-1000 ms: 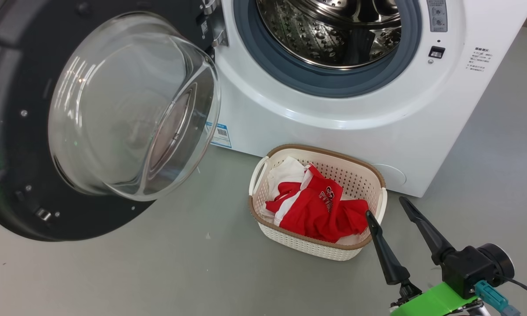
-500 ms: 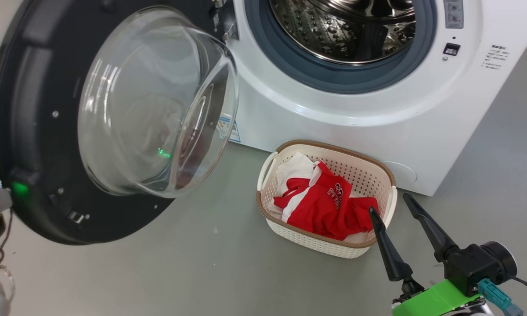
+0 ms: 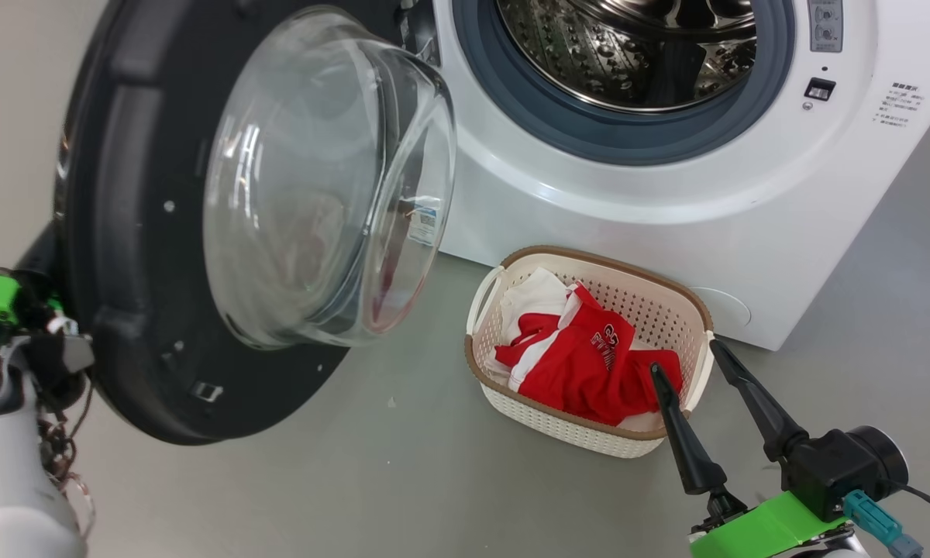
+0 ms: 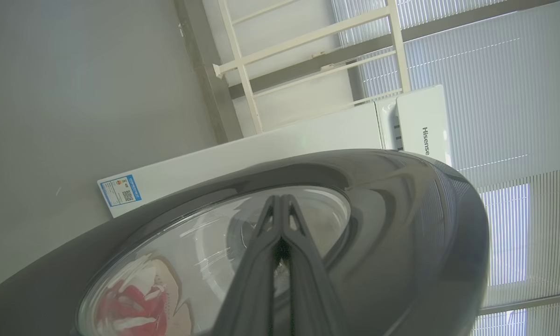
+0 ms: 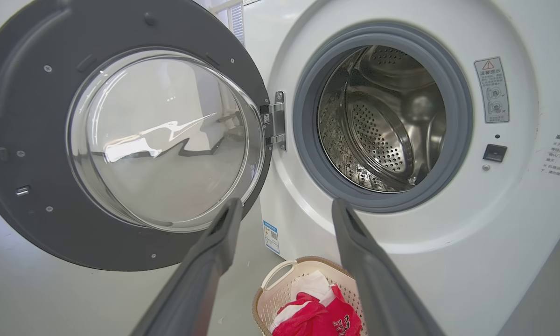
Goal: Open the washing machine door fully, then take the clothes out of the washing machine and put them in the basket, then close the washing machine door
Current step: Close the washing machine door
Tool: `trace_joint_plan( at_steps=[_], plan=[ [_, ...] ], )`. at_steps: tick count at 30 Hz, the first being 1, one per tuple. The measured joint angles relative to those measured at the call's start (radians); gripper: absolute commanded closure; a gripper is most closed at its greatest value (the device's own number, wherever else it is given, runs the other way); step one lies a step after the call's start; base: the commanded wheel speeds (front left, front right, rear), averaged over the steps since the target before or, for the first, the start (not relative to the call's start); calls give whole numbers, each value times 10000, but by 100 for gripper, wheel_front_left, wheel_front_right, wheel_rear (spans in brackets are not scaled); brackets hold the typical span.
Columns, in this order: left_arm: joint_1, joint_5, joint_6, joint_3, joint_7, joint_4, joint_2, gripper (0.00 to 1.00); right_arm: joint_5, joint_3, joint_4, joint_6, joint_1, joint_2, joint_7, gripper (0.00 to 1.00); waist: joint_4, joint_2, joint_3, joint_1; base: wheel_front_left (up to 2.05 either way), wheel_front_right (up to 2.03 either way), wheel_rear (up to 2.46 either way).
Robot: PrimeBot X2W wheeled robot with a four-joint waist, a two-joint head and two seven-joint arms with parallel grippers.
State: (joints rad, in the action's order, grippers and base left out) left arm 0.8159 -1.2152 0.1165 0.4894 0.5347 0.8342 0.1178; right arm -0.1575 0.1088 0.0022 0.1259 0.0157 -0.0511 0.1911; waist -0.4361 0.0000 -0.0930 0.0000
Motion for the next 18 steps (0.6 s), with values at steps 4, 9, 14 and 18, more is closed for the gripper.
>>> trace_joint_plan(
  at_steps=[4,9,14,18],
  plan=[
    [-266,-12,-6,-182,311,-537,-293,100,-10,-40,50,0,0,-2,38,0,-58,0,88,0,0,0,0],
    [-729,-25,-94,-433,550,-1321,-552,100,-98,-46,123,0,1,2,115,0,-76,0,229,0,0,0,0],
    [-1212,-157,-276,-744,863,-2107,-754,100,-130,-42,167,0,9,4,163,0,-39,0,343,0,0,0,0],
    [-1574,-481,-441,-997,982,-2713,-807,100,-199,-44,188,0,15,6,174,0,40,0,388,0,0,0,0]
  ],
)
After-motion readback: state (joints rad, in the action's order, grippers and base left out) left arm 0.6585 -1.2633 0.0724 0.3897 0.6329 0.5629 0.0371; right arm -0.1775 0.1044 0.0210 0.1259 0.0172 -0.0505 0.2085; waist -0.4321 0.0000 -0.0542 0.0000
